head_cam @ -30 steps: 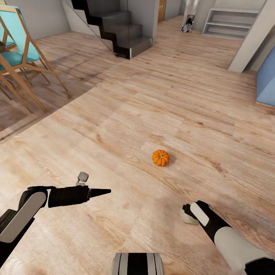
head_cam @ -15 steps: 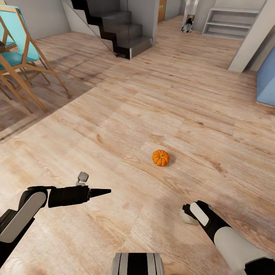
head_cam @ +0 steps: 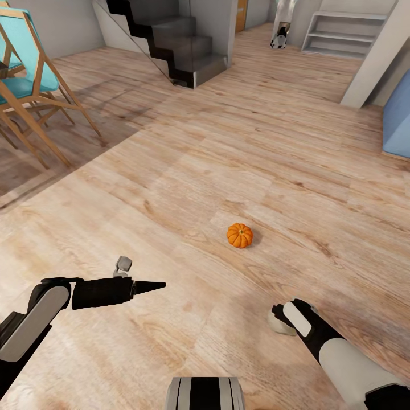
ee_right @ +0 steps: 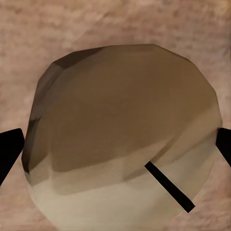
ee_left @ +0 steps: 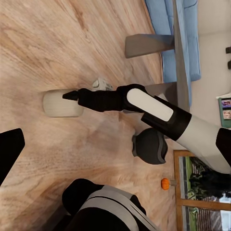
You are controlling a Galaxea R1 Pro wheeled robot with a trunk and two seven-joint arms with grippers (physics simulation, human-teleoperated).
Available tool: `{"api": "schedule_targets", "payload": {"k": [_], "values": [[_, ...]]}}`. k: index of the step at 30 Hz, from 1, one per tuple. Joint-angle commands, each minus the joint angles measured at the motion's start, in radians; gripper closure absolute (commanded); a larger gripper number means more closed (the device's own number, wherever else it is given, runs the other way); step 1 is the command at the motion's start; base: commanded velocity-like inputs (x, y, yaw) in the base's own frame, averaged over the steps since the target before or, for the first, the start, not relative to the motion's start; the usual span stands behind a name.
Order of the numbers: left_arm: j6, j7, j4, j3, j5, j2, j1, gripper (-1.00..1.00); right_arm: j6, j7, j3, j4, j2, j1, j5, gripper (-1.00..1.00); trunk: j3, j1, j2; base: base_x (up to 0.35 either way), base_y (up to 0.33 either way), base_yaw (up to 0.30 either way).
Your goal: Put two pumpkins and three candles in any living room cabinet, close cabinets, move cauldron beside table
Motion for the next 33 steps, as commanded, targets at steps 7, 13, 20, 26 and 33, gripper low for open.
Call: {"api": "schedule_targets", "payload": {"k": [7,13,20,26,33], "values": [[0.002,-0.007,0.0,-0.001,-0.004,0.001,-0.001,-1.0,-0.003,0.052,0.006,-0.002,0.0,0.001,-0.037,1.0,-0.001,0.0,0.0,0.0,0.0,0.0],[0.002,-0.008,0.0,-0.001,-0.002,0.001,-0.001,-1.0,-0.003,0.052,0.006,-0.002,0.002,0.001,-0.037,1.0,-0.001,0.0,0.0,0.0,0.0,0.0],[0.002,-0.008,-0.001,-0.001,-0.001,0.001,-0.001,-1.0,-0.003,0.052,0.006,-0.002,0.003,0.001,-0.037,1.0,0.022,-0.002,0.001,0.0,0.0,0.0],[0.002,-0.008,-0.001,-0.001,-0.001,0.001,-0.001,-1.0,-0.003,0.052,0.007,-0.003,0.004,0.001,-0.038,1.0,0.045,-0.005,0.003,0.0,0.0,0.0],[0.002,-0.008,-0.001,-0.001,-0.001,0.001,-0.001,-1.0,-0.003,0.052,0.008,-0.006,0.004,0.001,-0.039,1.0,0.072,-0.008,0.004,0.0,0.0,0.0]]}}
